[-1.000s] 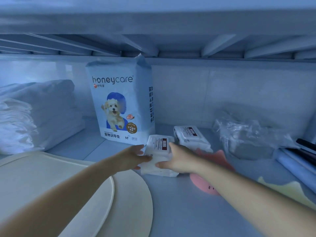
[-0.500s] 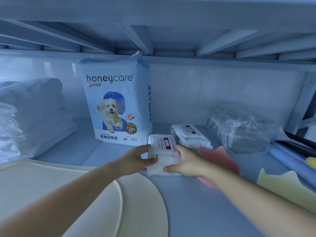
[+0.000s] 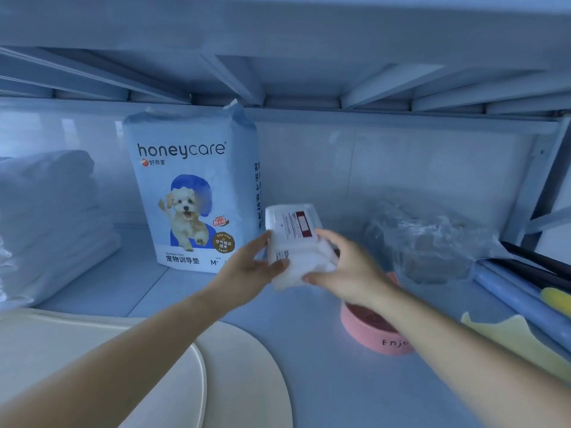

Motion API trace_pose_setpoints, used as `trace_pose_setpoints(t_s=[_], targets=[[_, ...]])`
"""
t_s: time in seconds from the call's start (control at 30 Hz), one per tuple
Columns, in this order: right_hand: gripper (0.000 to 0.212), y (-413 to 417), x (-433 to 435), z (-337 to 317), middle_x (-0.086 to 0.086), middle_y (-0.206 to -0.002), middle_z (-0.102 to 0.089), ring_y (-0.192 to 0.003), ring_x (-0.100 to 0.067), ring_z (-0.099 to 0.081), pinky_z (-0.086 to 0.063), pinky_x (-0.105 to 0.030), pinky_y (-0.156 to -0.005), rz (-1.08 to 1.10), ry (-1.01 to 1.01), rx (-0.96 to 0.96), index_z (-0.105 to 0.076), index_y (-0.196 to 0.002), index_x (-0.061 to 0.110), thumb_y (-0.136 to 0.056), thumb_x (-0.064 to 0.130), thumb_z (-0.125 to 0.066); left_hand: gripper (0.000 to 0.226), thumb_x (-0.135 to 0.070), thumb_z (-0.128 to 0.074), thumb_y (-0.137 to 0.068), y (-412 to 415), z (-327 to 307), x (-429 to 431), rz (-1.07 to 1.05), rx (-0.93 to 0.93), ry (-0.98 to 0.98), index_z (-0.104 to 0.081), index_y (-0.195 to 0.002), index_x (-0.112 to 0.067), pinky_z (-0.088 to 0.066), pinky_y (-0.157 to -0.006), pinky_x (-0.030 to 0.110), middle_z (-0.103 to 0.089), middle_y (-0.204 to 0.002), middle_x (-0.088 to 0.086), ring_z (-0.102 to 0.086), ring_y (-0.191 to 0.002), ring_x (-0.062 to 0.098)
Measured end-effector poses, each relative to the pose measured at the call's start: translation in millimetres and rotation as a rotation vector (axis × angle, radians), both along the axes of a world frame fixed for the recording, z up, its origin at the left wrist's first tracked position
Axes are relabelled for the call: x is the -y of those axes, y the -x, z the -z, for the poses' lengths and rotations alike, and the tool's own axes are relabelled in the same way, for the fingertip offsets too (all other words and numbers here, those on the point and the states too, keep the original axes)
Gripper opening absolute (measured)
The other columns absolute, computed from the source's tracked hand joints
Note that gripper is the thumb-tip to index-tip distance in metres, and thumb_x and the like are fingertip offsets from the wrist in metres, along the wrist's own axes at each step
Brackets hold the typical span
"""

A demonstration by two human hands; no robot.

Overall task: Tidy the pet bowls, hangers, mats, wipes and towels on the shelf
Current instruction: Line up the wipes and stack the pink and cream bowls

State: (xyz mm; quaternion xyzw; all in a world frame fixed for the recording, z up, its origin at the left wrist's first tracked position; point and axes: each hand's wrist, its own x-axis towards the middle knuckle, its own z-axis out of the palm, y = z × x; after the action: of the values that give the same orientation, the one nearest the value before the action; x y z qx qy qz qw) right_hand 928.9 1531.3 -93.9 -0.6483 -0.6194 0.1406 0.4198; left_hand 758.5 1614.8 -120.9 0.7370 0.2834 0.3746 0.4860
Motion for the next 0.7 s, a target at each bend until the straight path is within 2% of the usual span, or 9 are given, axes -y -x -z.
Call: trace_pose_setpoints(t_s=[0.1, 0.17, 0.23, 0.27, 0.33, 0.37, 0.43, 0.57, 0.7], targets=[[0.073, -29, -16, -24, 0.008, -0.111, -0.065, -0.100, -0.012, -0.063, -0.051, -0.034, -0.091, 0.045, -0.047, 0.030, -0.055, -0.123, 0.027, -0.056, 0.026, -0.084, 0.036, -0.039, -0.066, -0.074, -23, -30, -7, -0.008, 0.012, -0.065, -0.057, -0.107, -0.049, -0.051, -0.094, 0.043, -0.070, -0.103, -0.016, -0.068, -0.097, 0.016], [0.080, -50, -25, -37, 0.008, -0.117, -0.063, -0.105, -0.012, -0.061, -0.049, -0.034, -0.094, 0.051, -0.043, 0.058, -0.053, -0.128, 0.026, -0.055, 0.031, -0.084, 0.032, -0.044, -0.065, -0.070, -44, -41, -13, -0.021, 0.032, -0.089, -0.060, -0.102, -0.047, -0.050, -0.094, 0.046, -0.068, -0.105, -0.018, -0.067, -0.099, 0.018], [0.073, -67, -33, -45, 0.008, -0.119, -0.061, -0.107, -0.012, -0.059, -0.046, -0.026, -0.092, 0.053, 0.004, 0.079, -0.053, -0.128, 0.021, -0.063, 0.022, -0.084, 0.020, -0.034, -0.067, -0.080, -66, -45, -18, -0.026, 0.077, -0.067, -0.061, -0.098, -0.041, -0.051, -0.093, 0.045, -0.068, -0.098, -0.019, -0.066, -0.096, 0.016], [0.070, -74, -37, -46, 0.007, -0.120, -0.058, -0.106, -0.011, -0.056, -0.043, -0.023, -0.089, 0.064, 0.047, 0.082, -0.051, -0.129, 0.020, -0.066, 0.020, -0.083, 0.019, -0.026, -0.066, -0.085, -75, -42, -22, -0.040, 0.089, -0.027, -0.060, -0.101, -0.035, -0.051, -0.093, 0.043, -0.066, -0.096, -0.019, -0.065, -0.093, 0.016], [0.068, -82, -43, -42, 0.003, -0.123, -0.054, -0.105, -0.012, -0.052, -0.041, -0.022, -0.085, 0.077, 0.168, 0.110, -0.049, -0.132, 0.015, -0.072, 0.019, -0.080, 0.028, -0.019, -0.061, -0.090, -90, -33, -28, -0.044, 0.032, 0.071, -0.054, -0.117, -0.024, -0.051, -0.090, 0.036, -0.061, -0.112, -0.008, -0.060, -0.096, 0.017], [0.064, -85, -46, -37, 0.000, -0.123, -0.054, -0.106, -0.016, -0.054, -0.042, -0.024, -0.085, 0.071, 0.233, 0.142, -0.049, -0.131, 0.013, -0.075, 0.017, -0.078, 0.037, -0.019, -0.061, -0.090, -95, -28, -31, -0.040, -0.039, 0.092, -0.051, -0.126, -0.022, -0.051, -0.088, 0.033, -0.055, -0.122, -0.003, -0.057, -0.101, 0.018], [0.058, -90, -51, -24, -0.005, -0.127, -0.055, -0.111, -0.022, -0.056, -0.044, -0.026, -0.085, 0.051, 0.290, 0.183, -0.048, -0.131, 0.010, -0.079, 0.012, -0.073, 0.050, -0.020, -0.061, -0.090, -98, -15, -36, -0.044, -0.152, 0.096, -0.043, -0.136, -0.025, -0.050, -0.087, 0.030, -0.045, -0.127, -0.005, -0.051, -0.106, 0.016], [0.058, -97, -59, -23, 0.002, -0.124, -0.054, -0.114, -0.019, -0.054, -0.041, -0.021, -0.084, 0.017, 0.266, 0.227, -0.047, -0.133, 0.014, -0.080, 0.012, -0.071, 0.056, -0.021, -0.063, -0.088, -96, -7, -42, -0.065, -0.194, 0.044, -0.040, -0.138, -0.028, -0.050, -0.082, 0.031, -0.055, -0.125, 0.002, -0.056, -0.099, 0.019], [0.068, -99, -70, -29, 0.007, -0.134, -0.046, -0.122, -0.015, -0.046, -0.038, -0.021, -0.092, -0.036, 0.264, 0.461, -0.043, -0.138, 0.021, -0.076, 0.021, -0.073, 0.062, -0.031, -0.064, -0.086, -92, -2, -42, -0.079, -0.357, -0.127, -0.034, -0.140, -0.034, -0.050, -0.091, 0.033, -0.050, -0.126, -0.006, -0.053, -0.118, 0.013]])
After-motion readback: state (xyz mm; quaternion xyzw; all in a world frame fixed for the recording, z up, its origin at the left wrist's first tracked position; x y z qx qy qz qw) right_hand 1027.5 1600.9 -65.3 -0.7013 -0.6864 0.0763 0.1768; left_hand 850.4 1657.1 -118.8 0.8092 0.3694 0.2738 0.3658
